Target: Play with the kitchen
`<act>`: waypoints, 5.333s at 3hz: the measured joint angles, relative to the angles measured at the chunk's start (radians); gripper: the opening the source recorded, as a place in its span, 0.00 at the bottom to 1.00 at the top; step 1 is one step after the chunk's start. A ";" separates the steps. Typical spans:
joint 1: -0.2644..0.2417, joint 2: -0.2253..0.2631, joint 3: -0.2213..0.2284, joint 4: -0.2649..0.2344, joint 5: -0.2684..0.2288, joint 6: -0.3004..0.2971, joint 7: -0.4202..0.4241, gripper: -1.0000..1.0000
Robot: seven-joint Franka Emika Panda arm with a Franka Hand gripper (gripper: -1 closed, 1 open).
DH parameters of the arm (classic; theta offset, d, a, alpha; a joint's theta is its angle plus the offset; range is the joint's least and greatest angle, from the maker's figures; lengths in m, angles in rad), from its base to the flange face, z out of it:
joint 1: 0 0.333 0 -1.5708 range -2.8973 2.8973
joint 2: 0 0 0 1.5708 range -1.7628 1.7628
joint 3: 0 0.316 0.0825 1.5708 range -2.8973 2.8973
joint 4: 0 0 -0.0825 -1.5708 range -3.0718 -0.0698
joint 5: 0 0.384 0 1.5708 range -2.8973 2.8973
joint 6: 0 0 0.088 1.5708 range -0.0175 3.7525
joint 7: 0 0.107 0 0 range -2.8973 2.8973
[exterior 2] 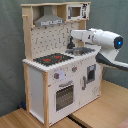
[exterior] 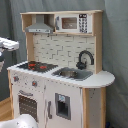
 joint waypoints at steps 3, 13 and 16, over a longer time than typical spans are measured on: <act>-0.095 0.190 -0.041 -0.001 0.000 0.170 -0.143 1.00; -0.529 0.569 0.141 0.281 0.002 0.272 -0.480 1.00; -0.346 0.582 0.018 0.154 0.004 0.311 -0.506 0.00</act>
